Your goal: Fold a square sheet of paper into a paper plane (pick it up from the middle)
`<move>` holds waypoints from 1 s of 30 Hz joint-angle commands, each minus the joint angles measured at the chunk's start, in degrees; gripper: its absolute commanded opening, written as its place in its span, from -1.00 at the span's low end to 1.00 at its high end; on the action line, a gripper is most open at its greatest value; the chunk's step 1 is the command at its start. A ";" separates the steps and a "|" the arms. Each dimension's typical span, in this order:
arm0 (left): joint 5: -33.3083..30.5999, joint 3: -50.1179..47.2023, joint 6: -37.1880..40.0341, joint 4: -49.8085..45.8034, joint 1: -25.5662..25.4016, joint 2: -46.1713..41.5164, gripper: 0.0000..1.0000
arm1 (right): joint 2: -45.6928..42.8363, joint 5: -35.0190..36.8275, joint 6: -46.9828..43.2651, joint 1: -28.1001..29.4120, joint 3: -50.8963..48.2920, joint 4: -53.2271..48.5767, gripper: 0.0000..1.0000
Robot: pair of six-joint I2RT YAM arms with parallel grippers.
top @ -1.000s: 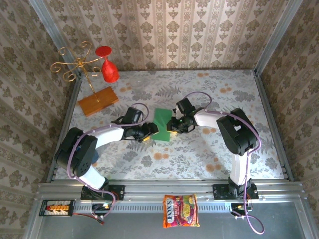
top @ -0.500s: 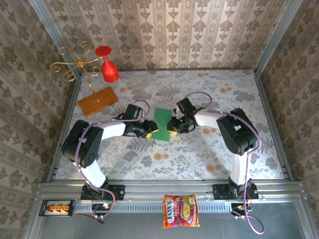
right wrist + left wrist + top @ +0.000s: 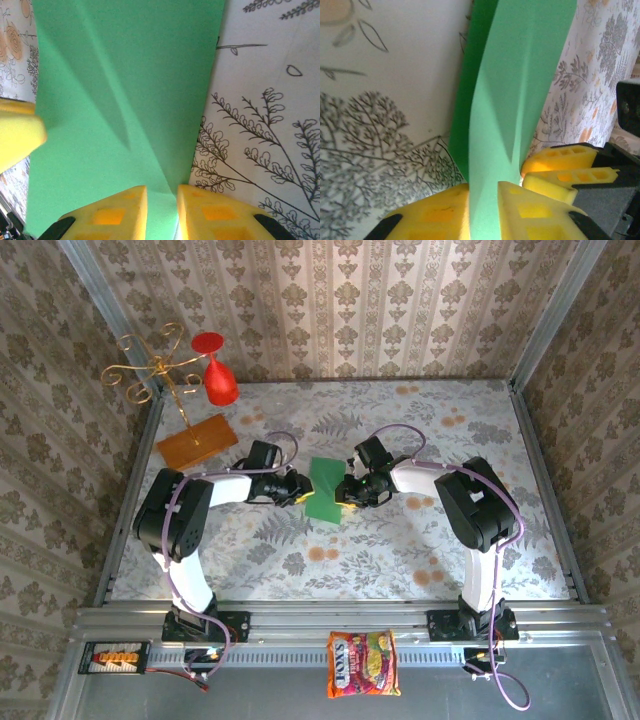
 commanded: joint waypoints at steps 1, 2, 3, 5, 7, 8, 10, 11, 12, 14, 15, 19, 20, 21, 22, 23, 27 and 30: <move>1.73 1.13 1.05 0.49 0.39 0.63 -0.65 | 0.77 0.07 0.32 -0.35 -0.94 -0.69 -0.50; 1.81 1.00 0.83 0.91 0.49 0.47 -0.67 | 0.45 0.06 0.24 -0.35 -0.94 -0.55 -0.50; 1.96 0.88 0.70 1.27 0.58 0.43 -0.69 | 0.26 -0.02 0.08 -0.43 -0.95 -0.43 -0.50; 2.12 1.03 0.52 1.50 0.67 0.34 -0.77 | -0.26 -0.20 -0.15 -0.43 -0.94 0.01 -0.49; 2.24 0.95 0.47 1.62 0.61 0.34 -0.86 | -0.98 -0.37 -0.43 -0.52 -1.00 0.55 -0.49; 2.25 0.84 0.52 1.72 0.58 0.34 -0.90 | -1.45 -0.52 -0.62 -0.52 -1.11 1.02 -0.48; 2.28 0.56 0.27 1.91 0.58 0.34 -0.99 | -2.59 -0.49 -0.90 -0.52 -1.36 1.89 -0.47; 2.13 0.23 0.05 2.08 0.53 0.19 -1.00 | -3.43 -0.32 -1.22 -0.50 -1.46 2.27 -0.45; 1.96 -0.04 -0.33 2.23 0.50 -0.12 -1.00 | -4.30 -0.08 -1.59 -0.52 -1.56 2.58 -0.40; 1.38 -0.82 -1.12 2.68 0.40 -1.07 -1.00 | -6.70 0.74 -2.94 -0.52 -2.57 3.79 -0.28; 0.90 -1.01 -1.52 2.52 0.33 -1.58 -1.00 | -8.02 1.11 -4.06 -0.52 -3.20 4.49 -0.21; -2.52 -0.98 -2.82 -0.27 -0.37 -4.07 -1.00 | -14.18 1.71 -11.08 -0.27 -7.62 8.85 0.13; -3.45 -0.74 -3.06 -1.29 -0.60 -4.56 -1.00 | -16.19 2.73 -13.11 0.00 -9.42 10.51 0.24; -4.26 -0.58 -3.25 -2.20 -0.85 -5.00 -1.00 | -17.87 3.84 -14.65 0.25 -10.85 11.88 0.32; -5.14 -0.36 -3.48 -3.05 -1.08 -5.52 -1.00 | -19.65 5.23 -16.35 0.55 -12.41 13.33 0.39; -6.02 -0.24 -3.68 -3.73 -1.05 -6.08 -1.00 | -21.17 6.23 -17.91 0.86 -13.73 14.74 0.44; -8.43 -0.59 -6.23 -4.02 -3.59 -7.57 -1.00 | -23.50 9.17 -20.94 1.91 -16.19 17.85 0.51; -10.51 -0.92 -8.44 -4.05 -4.79 -8.49 -1.00 | -23.39 9.56 -23.01 3.17 -17.30 20.39 0.51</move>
